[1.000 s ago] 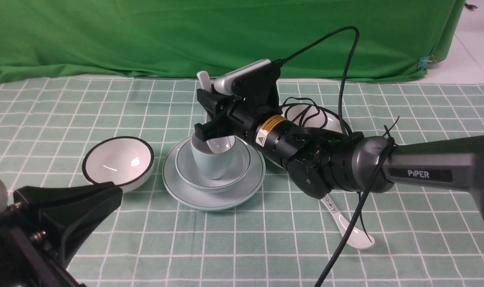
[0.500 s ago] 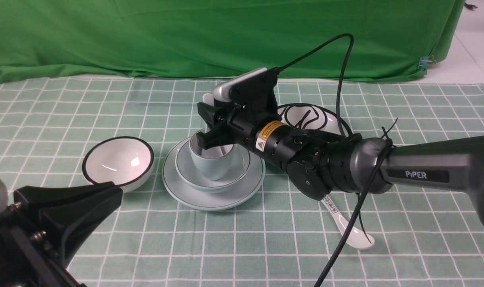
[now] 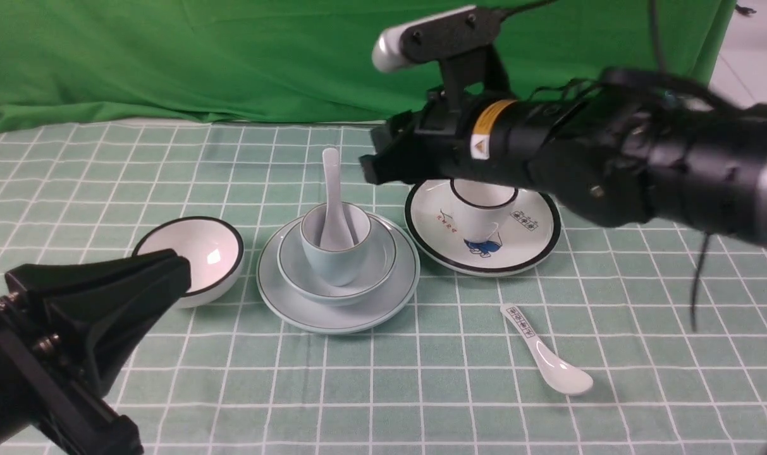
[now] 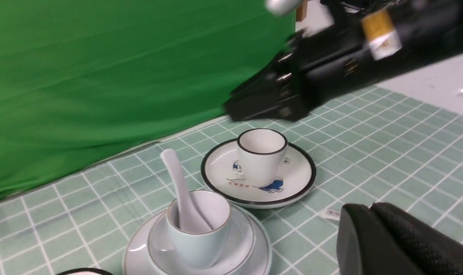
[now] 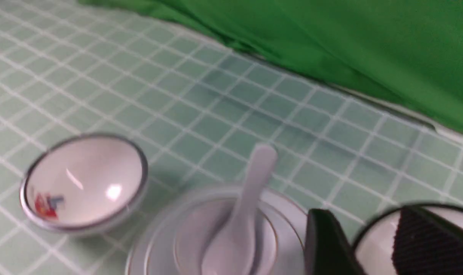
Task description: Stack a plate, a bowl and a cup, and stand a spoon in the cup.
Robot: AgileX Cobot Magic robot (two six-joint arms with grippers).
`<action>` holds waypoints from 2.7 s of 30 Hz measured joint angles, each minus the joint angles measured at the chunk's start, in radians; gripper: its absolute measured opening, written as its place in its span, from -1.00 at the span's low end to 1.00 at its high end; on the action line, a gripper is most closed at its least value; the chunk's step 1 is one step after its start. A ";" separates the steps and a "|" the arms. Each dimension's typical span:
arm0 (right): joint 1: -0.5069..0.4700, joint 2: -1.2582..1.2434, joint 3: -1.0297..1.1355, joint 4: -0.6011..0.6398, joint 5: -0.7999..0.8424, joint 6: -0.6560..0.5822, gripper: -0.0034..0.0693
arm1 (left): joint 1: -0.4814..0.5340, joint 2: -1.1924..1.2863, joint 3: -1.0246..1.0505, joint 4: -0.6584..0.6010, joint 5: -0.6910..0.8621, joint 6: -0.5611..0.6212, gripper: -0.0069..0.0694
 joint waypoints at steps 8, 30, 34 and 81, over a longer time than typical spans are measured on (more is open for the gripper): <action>0.043 -0.378 0.177 0.001 0.485 -0.046 -0.46 | 0.000 -0.159 0.000 -0.047 0.051 0.000 -0.79; 0.030 -0.679 0.347 0.003 0.551 -0.012 -0.38 | 0.000 -0.281 0.000 -0.047 0.293 -0.001 -0.79; -0.040 -0.719 0.356 -0.005 0.538 -0.011 -0.38 | 0.000 -0.281 0.000 -0.047 0.294 -0.001 -0.79; -0.627 -1.674 1.310 0.028 0.121 -0.115 -0.85 | 0.000 -0.281 0.000 -0.043 0.296 -0.002 -0.79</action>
